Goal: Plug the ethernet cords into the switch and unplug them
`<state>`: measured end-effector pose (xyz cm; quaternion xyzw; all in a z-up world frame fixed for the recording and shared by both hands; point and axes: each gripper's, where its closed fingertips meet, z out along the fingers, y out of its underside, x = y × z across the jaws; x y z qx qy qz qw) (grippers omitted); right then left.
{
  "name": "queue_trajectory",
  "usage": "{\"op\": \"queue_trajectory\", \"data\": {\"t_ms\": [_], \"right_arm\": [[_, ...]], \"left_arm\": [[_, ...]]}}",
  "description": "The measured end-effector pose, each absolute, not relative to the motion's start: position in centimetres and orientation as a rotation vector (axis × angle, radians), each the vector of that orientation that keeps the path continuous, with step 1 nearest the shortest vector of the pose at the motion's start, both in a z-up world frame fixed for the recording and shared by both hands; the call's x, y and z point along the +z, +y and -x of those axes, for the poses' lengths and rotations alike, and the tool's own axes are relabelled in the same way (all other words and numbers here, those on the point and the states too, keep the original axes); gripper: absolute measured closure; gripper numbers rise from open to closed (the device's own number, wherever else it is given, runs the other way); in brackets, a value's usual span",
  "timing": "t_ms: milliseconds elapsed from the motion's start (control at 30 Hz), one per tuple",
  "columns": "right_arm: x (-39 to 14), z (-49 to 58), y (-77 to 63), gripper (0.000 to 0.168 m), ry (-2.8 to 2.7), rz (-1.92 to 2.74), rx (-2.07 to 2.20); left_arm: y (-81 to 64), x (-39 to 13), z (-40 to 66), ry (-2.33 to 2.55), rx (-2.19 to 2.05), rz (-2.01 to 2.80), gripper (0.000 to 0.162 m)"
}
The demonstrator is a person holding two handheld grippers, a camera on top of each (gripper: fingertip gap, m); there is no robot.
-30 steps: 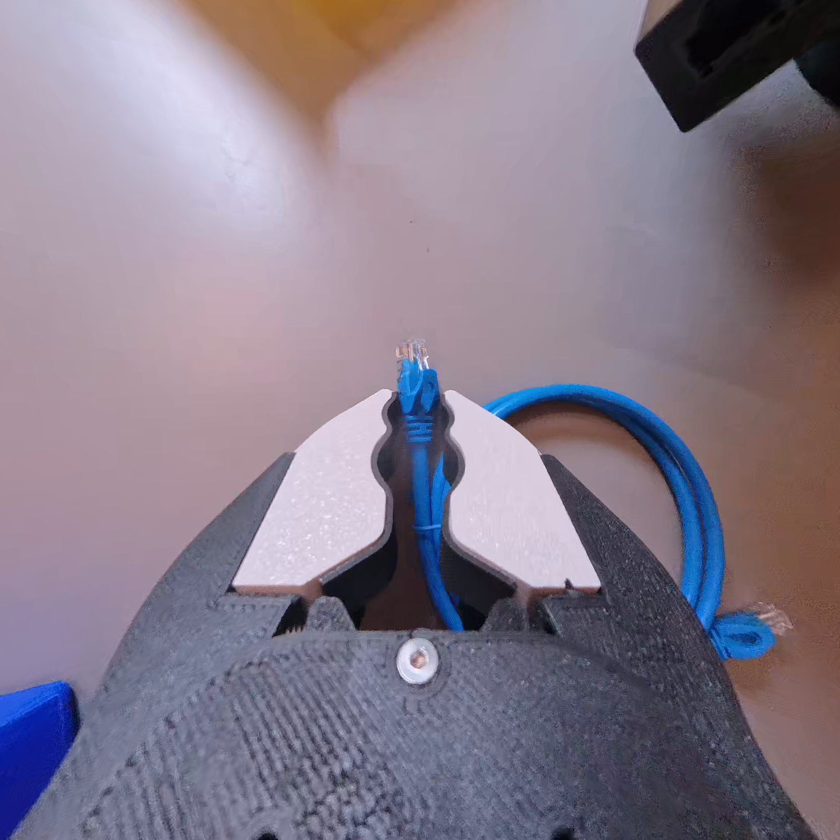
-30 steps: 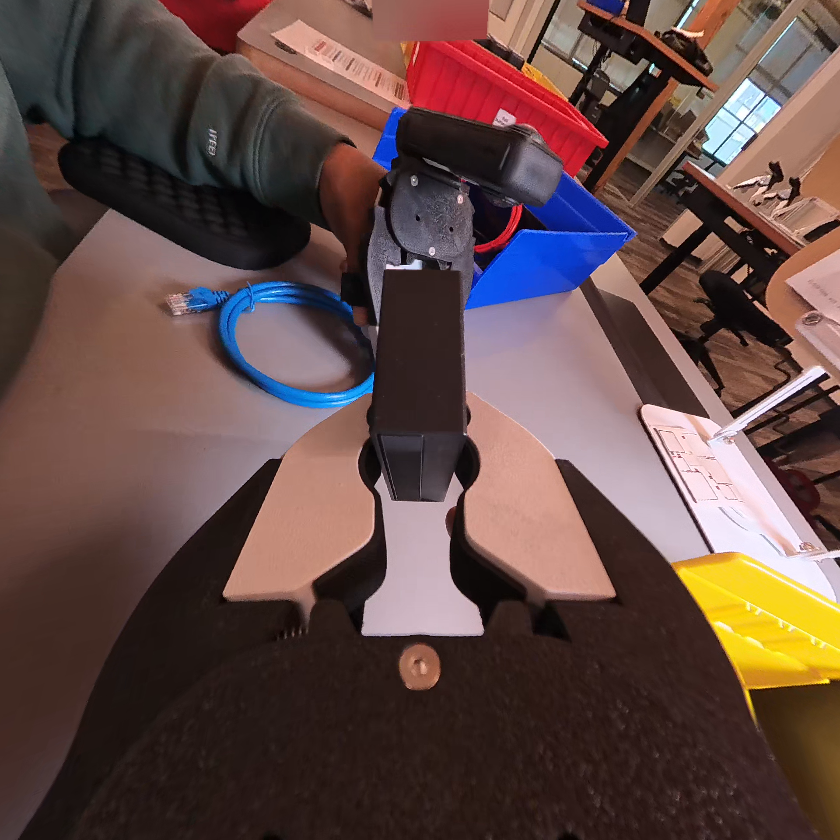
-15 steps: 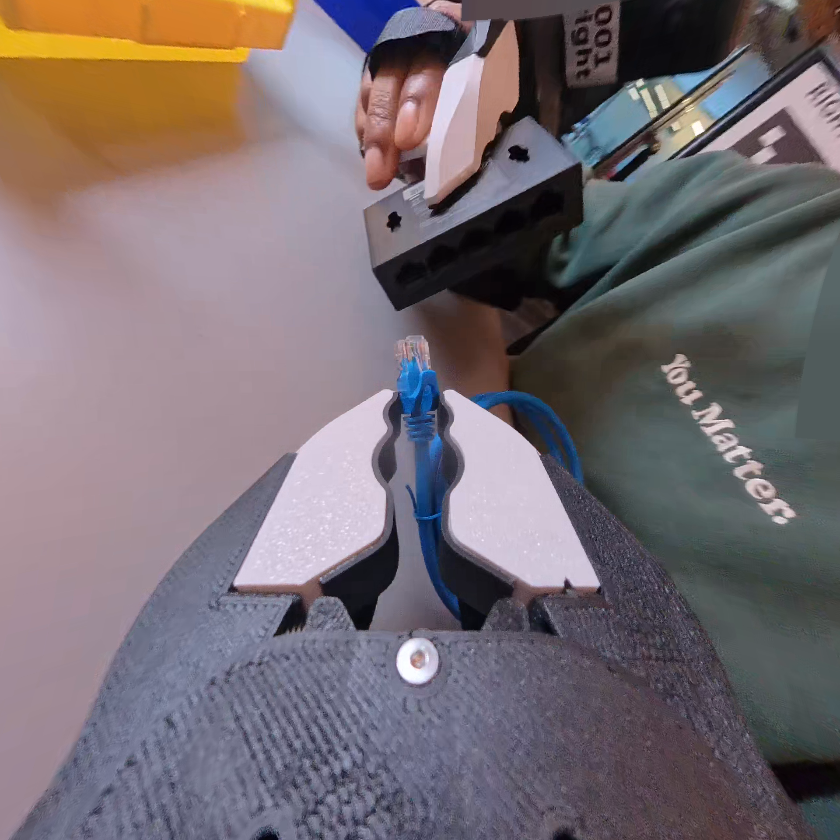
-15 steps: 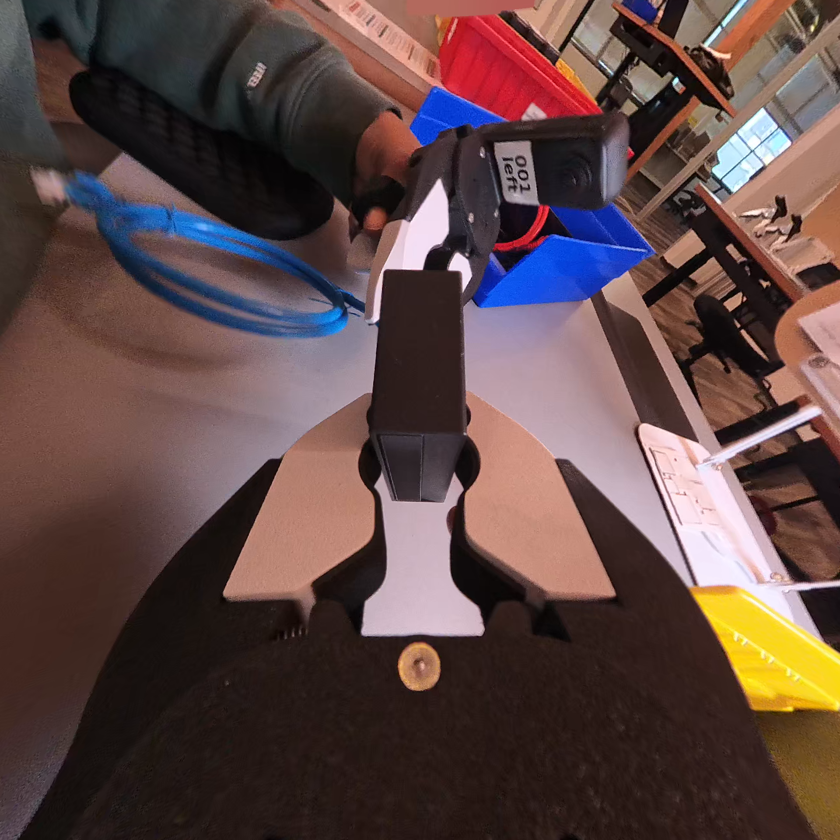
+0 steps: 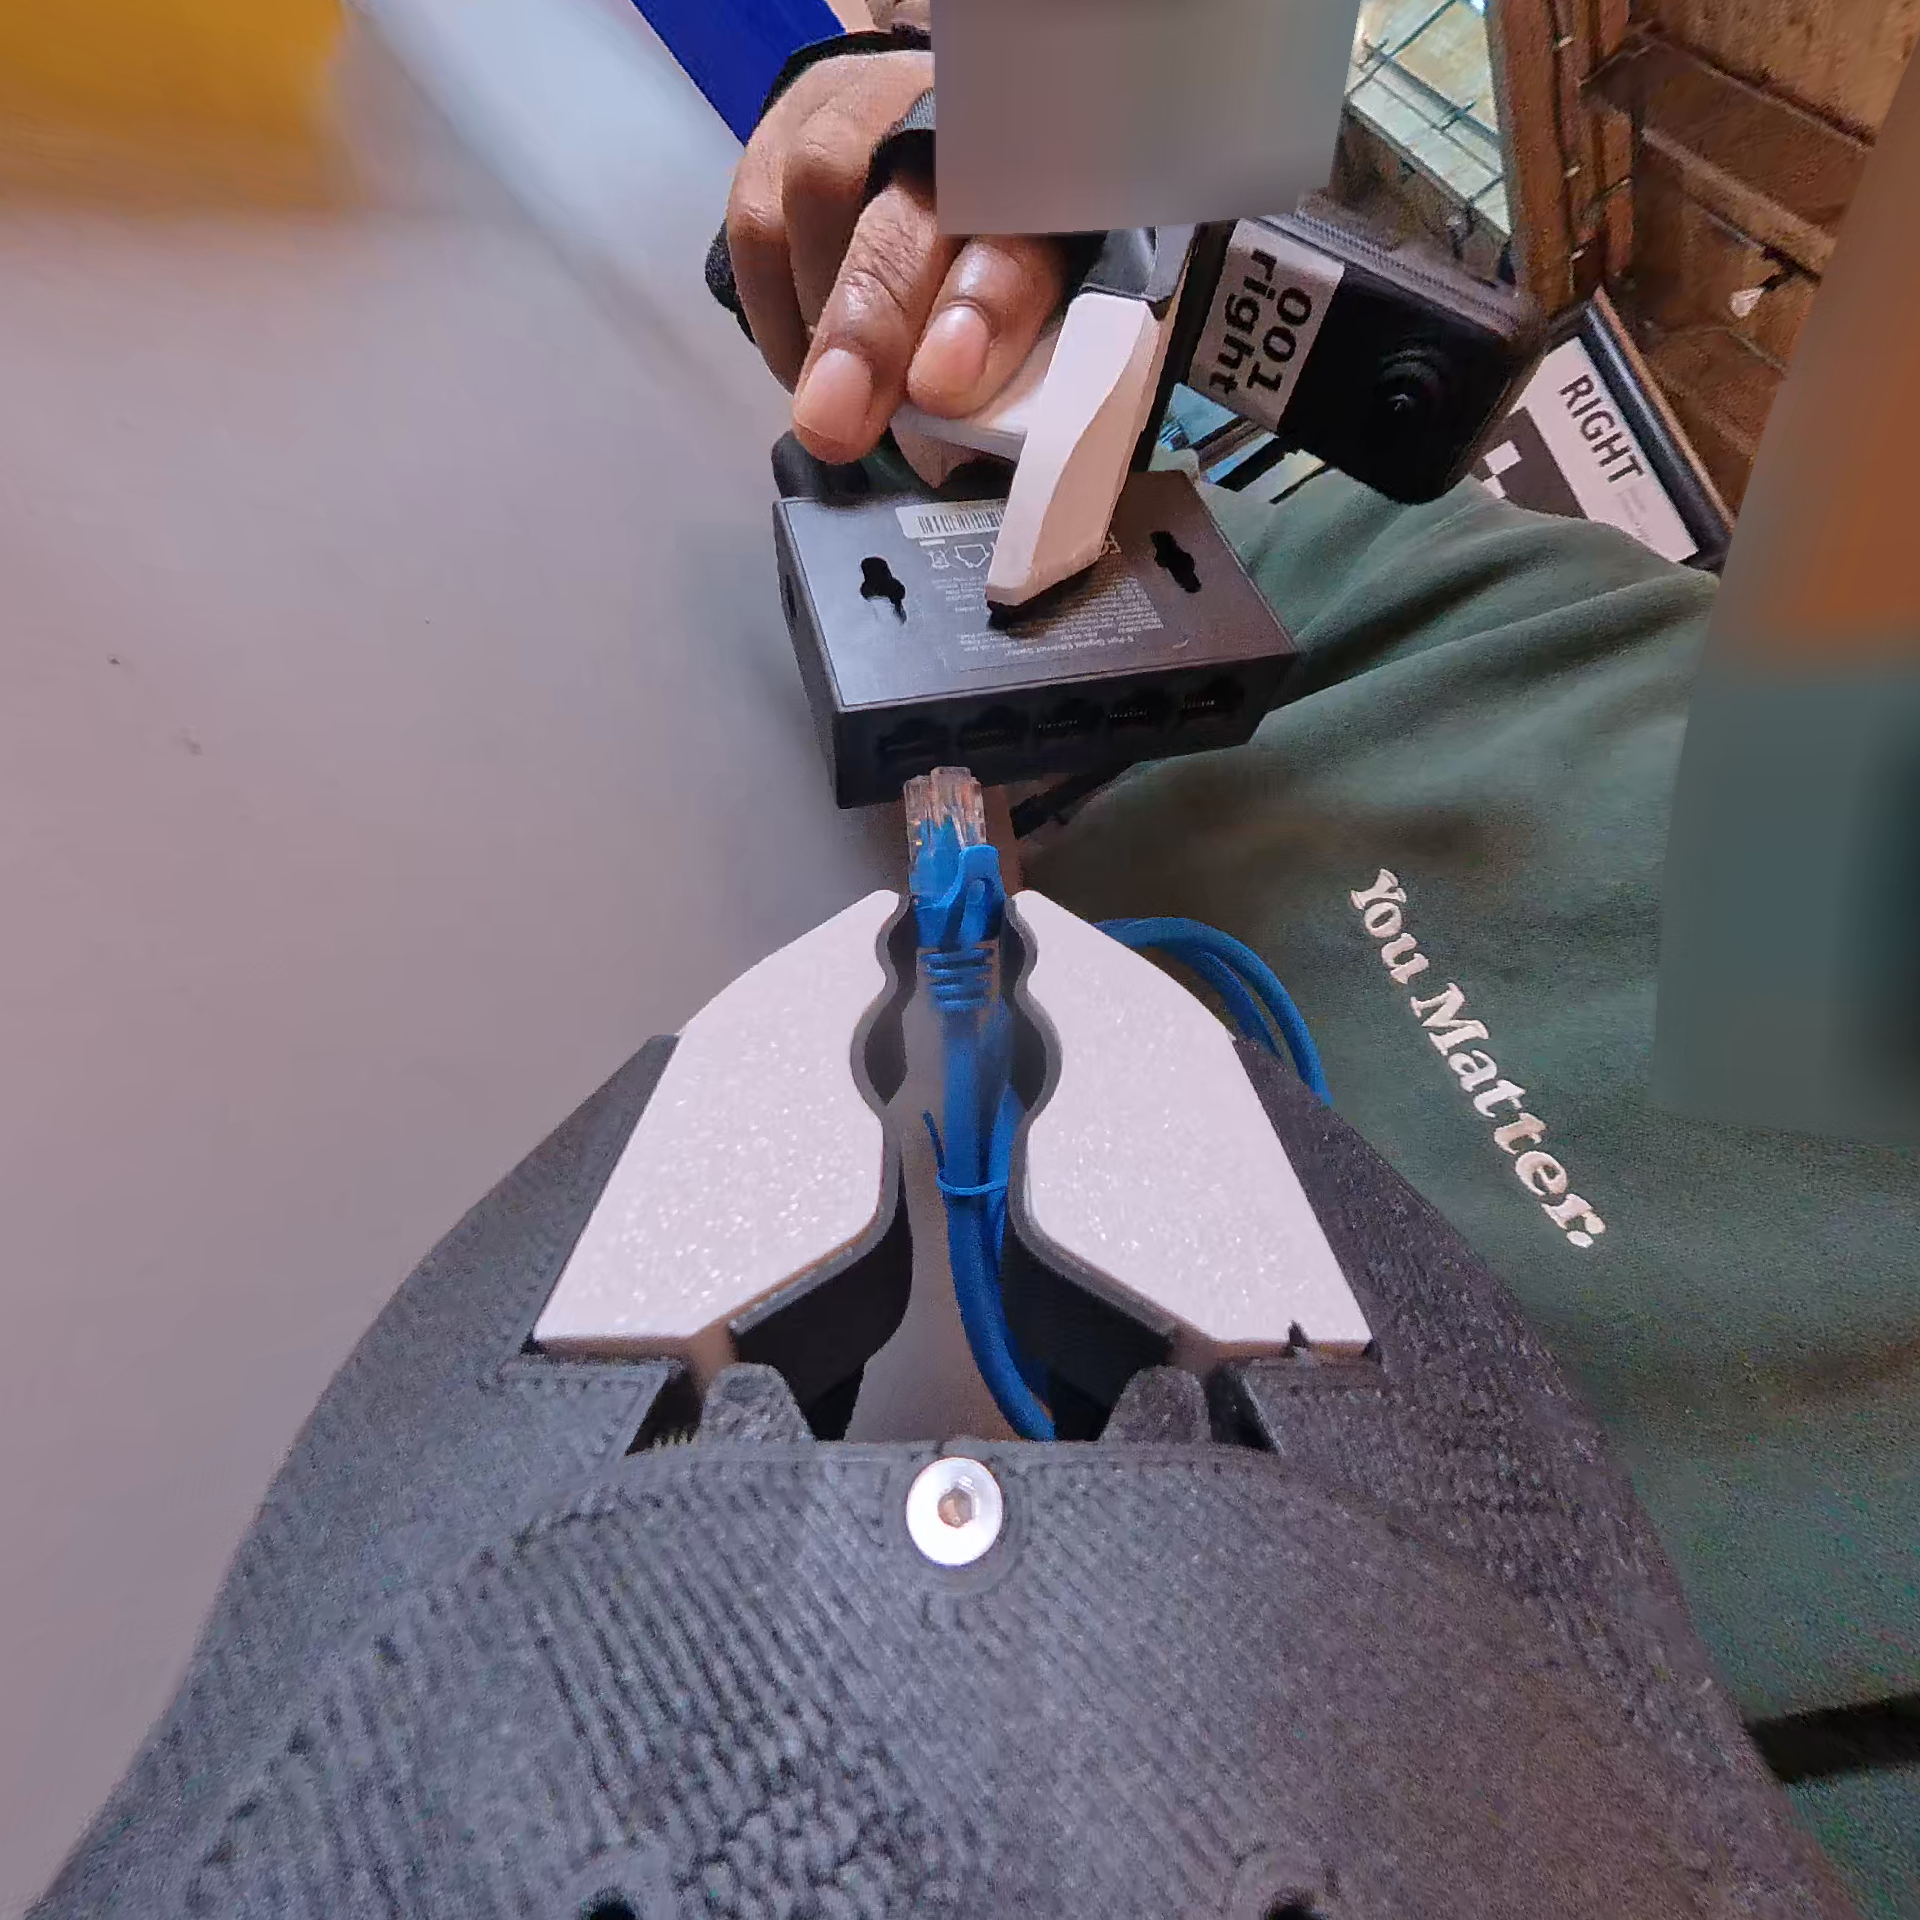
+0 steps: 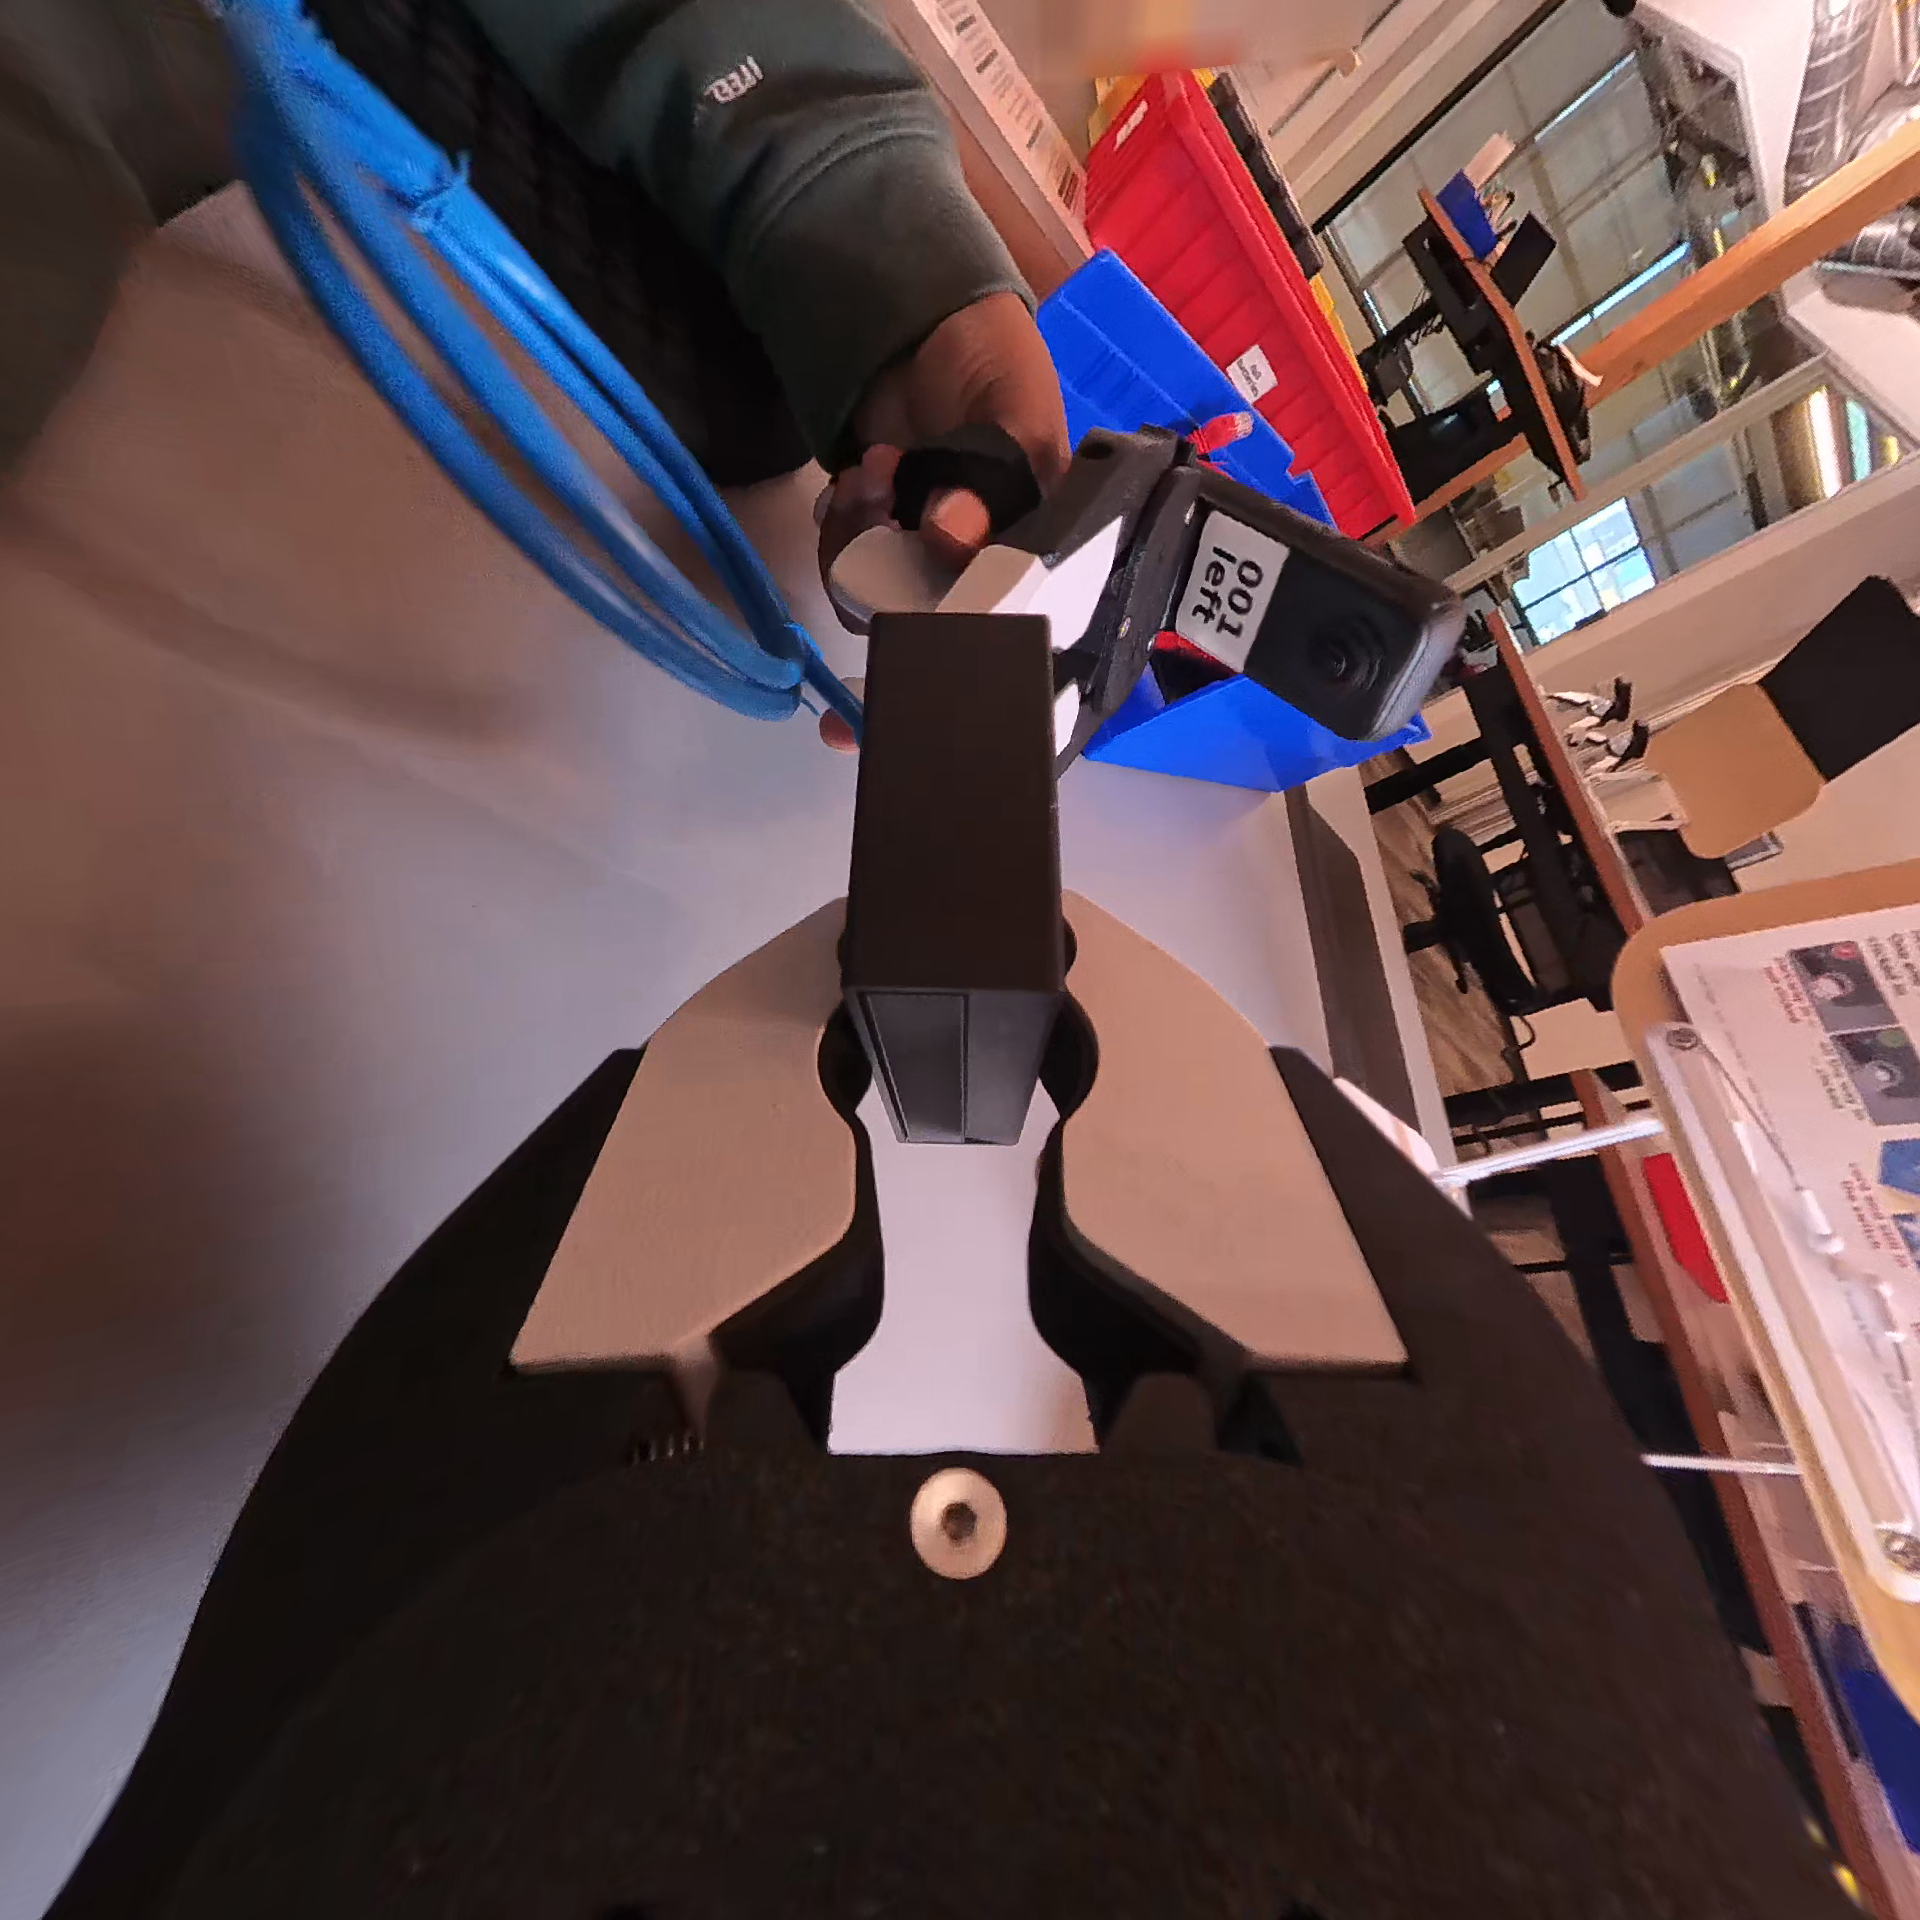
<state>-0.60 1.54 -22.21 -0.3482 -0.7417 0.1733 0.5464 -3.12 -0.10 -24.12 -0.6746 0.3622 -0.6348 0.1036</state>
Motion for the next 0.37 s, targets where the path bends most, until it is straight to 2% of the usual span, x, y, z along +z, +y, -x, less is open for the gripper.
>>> {"op": "queue_trajectory", "data": {"t_ms": [33,367], "right_arm": [[-22.3,0.7,1.4,0.138,-1.765,0.81,0.397],[-22.8,1.4,-0.2,0.139,-1.841,0.622,0.223]], "left_arm": [[-0.1,-24.1,3.1,1.064,-1.882,1.995,0.147],[-1.3,-24.2,3.6,1.081,-2.05,2.071,0.147]]}}
